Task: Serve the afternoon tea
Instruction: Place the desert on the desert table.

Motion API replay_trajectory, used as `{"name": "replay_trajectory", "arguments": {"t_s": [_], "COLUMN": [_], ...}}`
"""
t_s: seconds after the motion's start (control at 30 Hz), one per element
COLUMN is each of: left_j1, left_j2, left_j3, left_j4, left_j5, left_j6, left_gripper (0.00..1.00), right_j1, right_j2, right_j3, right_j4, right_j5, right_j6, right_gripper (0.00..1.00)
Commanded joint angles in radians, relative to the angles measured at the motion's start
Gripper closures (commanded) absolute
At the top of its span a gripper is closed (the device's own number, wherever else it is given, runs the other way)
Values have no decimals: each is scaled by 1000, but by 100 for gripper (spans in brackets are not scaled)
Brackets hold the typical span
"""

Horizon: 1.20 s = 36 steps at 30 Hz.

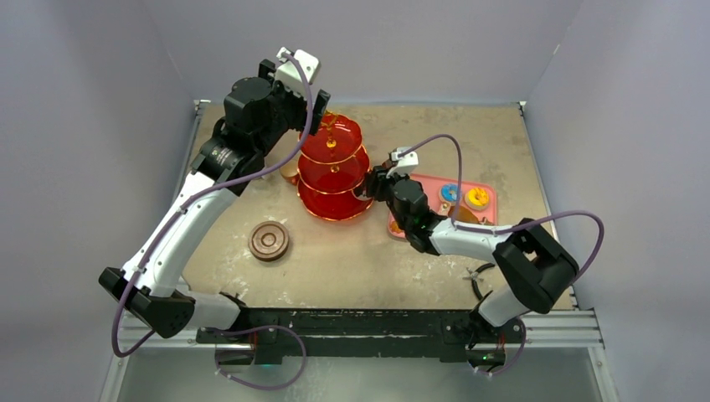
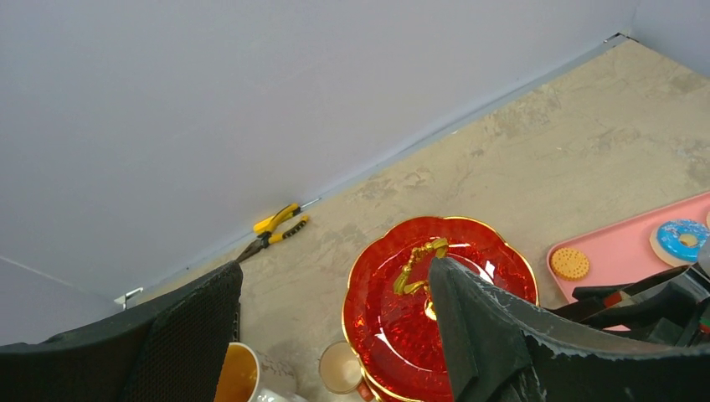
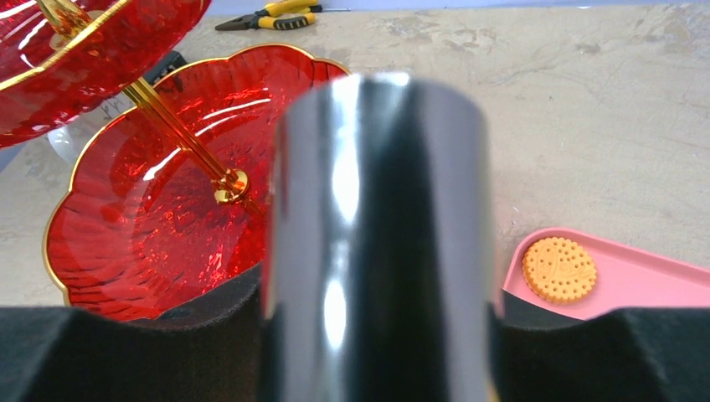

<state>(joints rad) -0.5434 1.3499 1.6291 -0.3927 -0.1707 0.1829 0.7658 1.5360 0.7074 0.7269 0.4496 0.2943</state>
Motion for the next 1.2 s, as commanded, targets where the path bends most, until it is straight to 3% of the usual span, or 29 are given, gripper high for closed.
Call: {"name": "replay_trajectory", "arguments": {"t_s": [0.0, 0.8, 1.17], "left_j1": [8, 8, 8], "left_j2": [-24, -31, -24], "left_j3": [24, 26, 34], "left_j4": [12, 13, 12], "left_j5": [14, 35, 40], "left_j6": [-5, -5, -9], "left_gripper": [19, 19, 19], "right_j1": [6, 6, 2], "right_j2": [-63, -41, -134], "right_j3": [-14, -29, -44], "right_j4": [51, 73, 39], "right_j5": [-3, -13, -13], "right_j6": [18, 40, 31], "right_gripper": [47, 40, 60]}}
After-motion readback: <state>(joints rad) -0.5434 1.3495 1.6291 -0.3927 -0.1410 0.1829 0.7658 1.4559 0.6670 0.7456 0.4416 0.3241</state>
